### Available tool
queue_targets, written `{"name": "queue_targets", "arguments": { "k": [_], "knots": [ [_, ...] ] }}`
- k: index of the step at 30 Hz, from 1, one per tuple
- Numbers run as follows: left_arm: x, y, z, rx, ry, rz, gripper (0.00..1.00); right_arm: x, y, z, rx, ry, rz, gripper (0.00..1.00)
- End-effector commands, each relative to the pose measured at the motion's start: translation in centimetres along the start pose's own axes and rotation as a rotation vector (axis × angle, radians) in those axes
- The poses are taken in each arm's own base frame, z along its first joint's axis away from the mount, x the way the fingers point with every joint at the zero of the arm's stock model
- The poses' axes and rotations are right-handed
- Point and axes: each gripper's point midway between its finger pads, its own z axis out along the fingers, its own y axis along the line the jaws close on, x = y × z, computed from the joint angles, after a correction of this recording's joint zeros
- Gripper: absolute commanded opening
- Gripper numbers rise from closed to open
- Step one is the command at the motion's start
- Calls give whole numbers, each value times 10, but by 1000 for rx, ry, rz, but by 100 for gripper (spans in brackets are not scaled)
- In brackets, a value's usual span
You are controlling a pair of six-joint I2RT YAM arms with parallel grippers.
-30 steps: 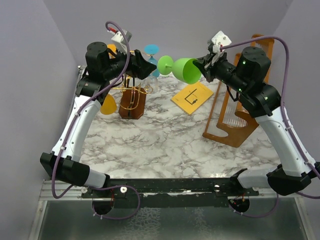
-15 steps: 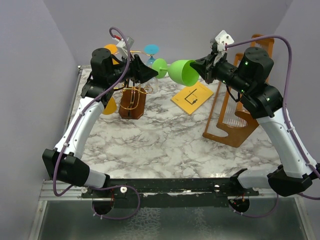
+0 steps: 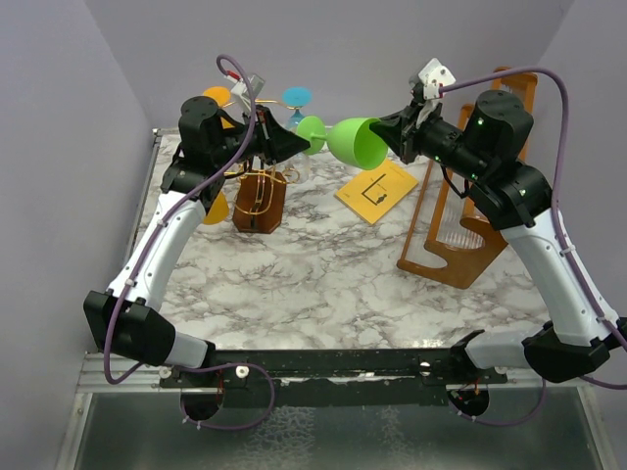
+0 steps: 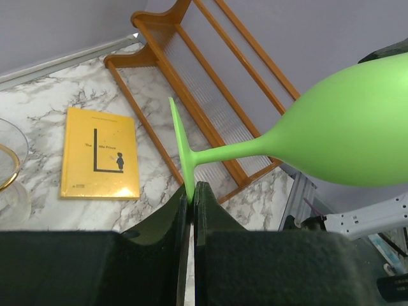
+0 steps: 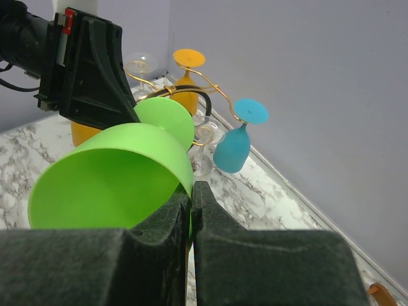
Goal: Place the wine glass upside down on the wine glass rack
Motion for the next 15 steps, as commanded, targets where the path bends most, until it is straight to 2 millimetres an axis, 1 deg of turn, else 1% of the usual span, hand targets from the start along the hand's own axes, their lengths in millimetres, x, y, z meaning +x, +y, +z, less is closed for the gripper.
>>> {"name": "queue_targets", "arguments": {
  "k": [1, 3, 5, 7, 10, 14, 15],
  "knots": [
    [-4, -18, -5, 58, -21, 42, 2, -13, -1, 0, -5, -52, -12, 1],
    [-5, -19, -6, 62, -23, 51, 0, -9, -1, 1, -3, -45, -19, 2],
    [-6, -20, -8, 61, -33, 60, 0, -4, -2, 1, 8, -39, -29, 8],
    [-9, -19, -10, 49, -38, 70, 0, 2, -5, 0, 23, -24, -45, 17],
    [-14, -11, -13, -3, -48, 87, 0, 8, -8, -3, 41, -7, -69, 30],
    [-22, -2, -22, -62, -64, 110, 0, 9, -6, -11, 35, 2, -104, 48],
    [-34, 9, -30, -164, -83, 187, 0, 13, -2, -19, 16, 19, -141, 67]
  ]
}}
